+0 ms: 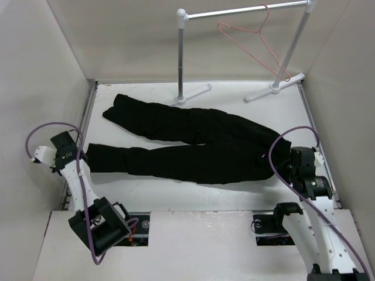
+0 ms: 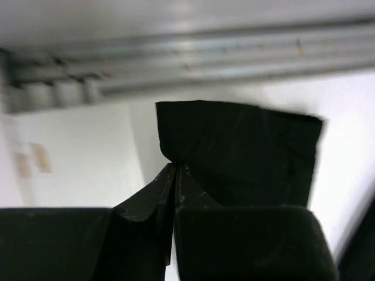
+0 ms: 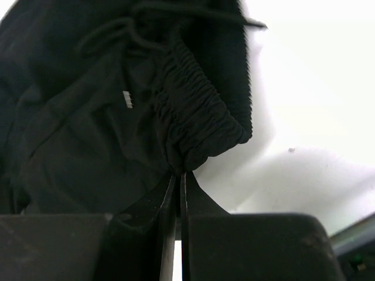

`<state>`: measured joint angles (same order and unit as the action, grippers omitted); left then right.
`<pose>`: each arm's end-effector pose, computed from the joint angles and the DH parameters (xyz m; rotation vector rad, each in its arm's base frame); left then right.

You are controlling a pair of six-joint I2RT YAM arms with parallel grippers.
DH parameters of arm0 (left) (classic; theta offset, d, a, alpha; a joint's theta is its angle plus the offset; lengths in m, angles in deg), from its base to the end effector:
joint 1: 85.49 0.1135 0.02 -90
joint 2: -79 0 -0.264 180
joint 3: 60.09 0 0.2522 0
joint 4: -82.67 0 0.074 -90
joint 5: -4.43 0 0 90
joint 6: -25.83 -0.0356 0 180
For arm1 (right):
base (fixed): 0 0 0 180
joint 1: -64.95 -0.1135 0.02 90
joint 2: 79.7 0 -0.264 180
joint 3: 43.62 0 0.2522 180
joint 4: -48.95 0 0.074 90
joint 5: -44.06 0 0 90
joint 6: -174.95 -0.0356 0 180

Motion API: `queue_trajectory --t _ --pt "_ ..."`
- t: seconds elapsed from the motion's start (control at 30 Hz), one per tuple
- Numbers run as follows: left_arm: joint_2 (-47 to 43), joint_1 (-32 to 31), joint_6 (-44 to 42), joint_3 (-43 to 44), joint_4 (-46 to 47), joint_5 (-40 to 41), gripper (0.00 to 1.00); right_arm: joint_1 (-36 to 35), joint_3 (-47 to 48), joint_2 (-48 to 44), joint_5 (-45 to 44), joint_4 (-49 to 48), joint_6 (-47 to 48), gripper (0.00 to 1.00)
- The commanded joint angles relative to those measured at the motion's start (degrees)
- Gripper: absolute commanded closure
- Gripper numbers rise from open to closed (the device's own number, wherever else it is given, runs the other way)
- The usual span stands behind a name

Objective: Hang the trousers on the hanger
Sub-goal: Fold the trousers at the center of the board.

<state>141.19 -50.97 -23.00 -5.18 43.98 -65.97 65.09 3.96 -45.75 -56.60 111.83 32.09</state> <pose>0.1759 0.1355 0.2377 -1.5614 1.7439 0.3479 0.1172 -0.0069 0.2378 1.1542 2.1271 0.1967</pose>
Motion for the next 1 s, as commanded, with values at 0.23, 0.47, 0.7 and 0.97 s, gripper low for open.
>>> queue_trajectory --t 0.23,0.47,0.7,0.97 --pt "1.6 -3.9 -11.8 22.3 -16.2 18.4 1.0 -7.9 8.4 -6.4 -0.1 15.6 -2.0 0.95" --pt "5.9 -9.0 -12.0 25.9 -10.9 17.2 1.0 -8.2 7.8 -5.3 0.4 17.5 -3.3 0.96" --pt "17.7 -20.5 -12.2 39.2 -4.7 18.8 0.99 -2.1 6.7 -2.7 3.0 14.0 -4.5 0.97" --pt "32.4 -23.0 -13.0 57.1 -2.6 14.8 0.99 6.7 7.5 -2.6 5.5 8.6 -2.7 0.93"
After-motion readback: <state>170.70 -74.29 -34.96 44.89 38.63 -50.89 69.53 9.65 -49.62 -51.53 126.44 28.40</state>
